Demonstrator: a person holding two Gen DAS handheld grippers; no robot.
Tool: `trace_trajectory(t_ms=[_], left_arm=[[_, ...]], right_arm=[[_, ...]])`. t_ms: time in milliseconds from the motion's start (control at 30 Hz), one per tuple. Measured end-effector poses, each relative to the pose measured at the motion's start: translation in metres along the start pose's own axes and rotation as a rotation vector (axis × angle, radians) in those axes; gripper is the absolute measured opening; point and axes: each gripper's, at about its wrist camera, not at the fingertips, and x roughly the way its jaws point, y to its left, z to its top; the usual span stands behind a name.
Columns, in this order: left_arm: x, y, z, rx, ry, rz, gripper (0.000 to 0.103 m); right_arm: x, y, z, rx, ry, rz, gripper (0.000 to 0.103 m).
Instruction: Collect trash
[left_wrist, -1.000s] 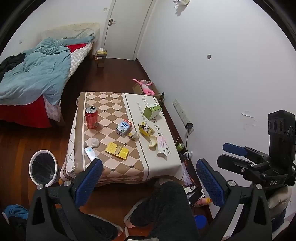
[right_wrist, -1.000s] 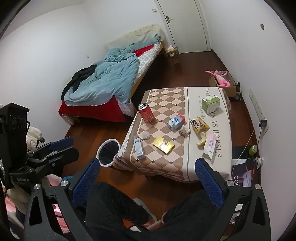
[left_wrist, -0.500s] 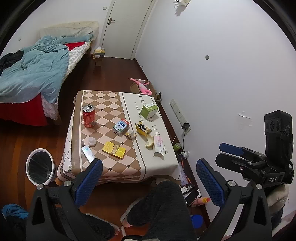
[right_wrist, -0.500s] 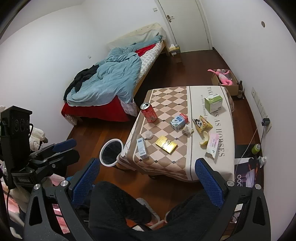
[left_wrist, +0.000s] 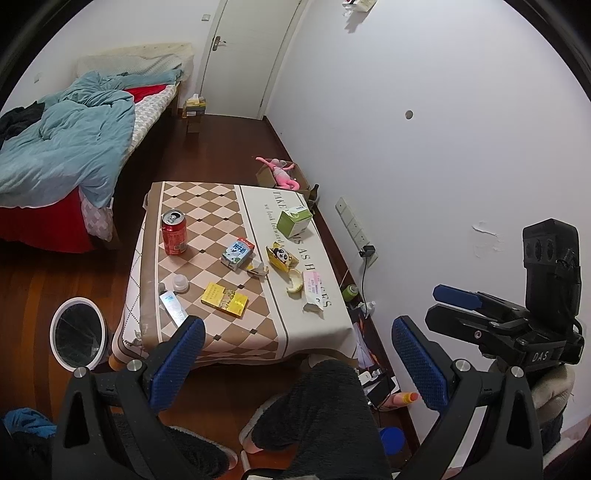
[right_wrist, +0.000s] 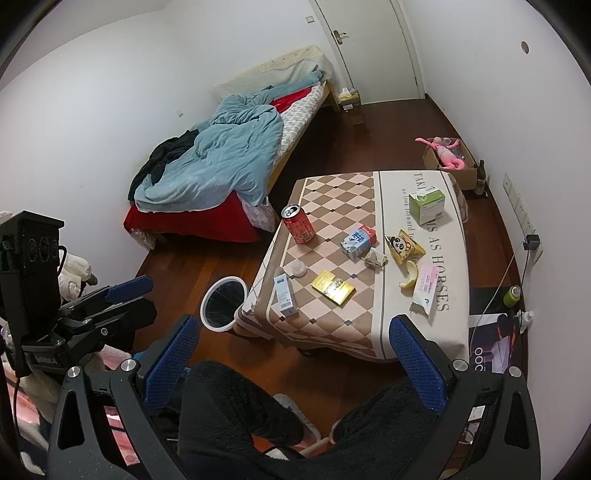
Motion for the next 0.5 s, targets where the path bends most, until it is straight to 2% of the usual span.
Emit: trace_trajectory(t_ms=[500], left_arm=[[-0.0009, -0.0012, -0.0001, 0.002, 0.003, -0.01, 0.103]], right_arm=[[-0.0004, -0.0008, 0.0002, 0.001, -0.001, 0.004, 0.103]])
